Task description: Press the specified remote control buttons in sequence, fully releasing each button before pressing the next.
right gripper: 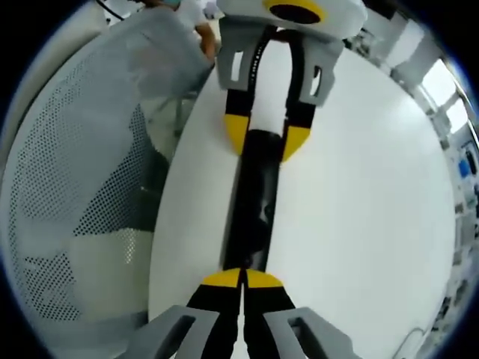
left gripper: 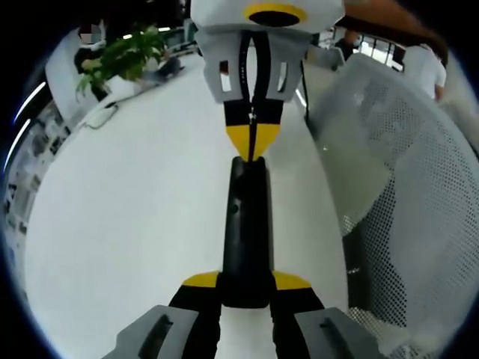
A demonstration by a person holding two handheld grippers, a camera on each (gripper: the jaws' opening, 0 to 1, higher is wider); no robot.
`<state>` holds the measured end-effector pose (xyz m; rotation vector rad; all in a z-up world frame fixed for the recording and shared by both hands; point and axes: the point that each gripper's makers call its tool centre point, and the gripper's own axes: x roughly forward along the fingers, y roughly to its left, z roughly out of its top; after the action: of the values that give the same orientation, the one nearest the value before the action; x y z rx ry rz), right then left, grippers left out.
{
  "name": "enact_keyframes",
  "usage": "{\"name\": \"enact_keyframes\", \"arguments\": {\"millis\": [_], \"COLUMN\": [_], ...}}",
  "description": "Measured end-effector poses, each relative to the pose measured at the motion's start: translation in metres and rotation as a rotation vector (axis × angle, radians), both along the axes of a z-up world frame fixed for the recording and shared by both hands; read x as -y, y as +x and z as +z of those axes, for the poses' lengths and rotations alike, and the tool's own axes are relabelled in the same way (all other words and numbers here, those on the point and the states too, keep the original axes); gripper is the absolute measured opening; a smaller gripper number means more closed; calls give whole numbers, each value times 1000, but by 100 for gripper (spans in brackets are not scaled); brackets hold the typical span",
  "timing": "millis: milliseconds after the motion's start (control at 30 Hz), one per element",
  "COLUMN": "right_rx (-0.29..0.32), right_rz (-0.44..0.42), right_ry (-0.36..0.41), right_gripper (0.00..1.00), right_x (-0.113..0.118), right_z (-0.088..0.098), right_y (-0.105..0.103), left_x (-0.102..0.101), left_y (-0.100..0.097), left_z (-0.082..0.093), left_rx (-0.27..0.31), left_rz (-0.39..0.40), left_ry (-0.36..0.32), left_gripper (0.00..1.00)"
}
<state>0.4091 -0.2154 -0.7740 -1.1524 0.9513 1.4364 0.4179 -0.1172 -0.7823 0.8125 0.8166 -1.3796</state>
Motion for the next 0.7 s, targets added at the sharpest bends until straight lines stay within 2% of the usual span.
{"name": "enact_keyframes", "arguments": {"millis": [233,700], "right_rx": [-8,3], "right_rz": [-25,-17], "right_ry": [-5,-12], "right_gripper": [0,0], "right_x": [0,0], "right_z": [0,-1], "right_y": [0,-1], "left_x": [0,0], "left_y": [0,-2], "left_z": [-1,-2], "left_rx": [0,9], "left_rz": [4,6], "left_ry": [-6,2], "left_gripper": [24,24]}}
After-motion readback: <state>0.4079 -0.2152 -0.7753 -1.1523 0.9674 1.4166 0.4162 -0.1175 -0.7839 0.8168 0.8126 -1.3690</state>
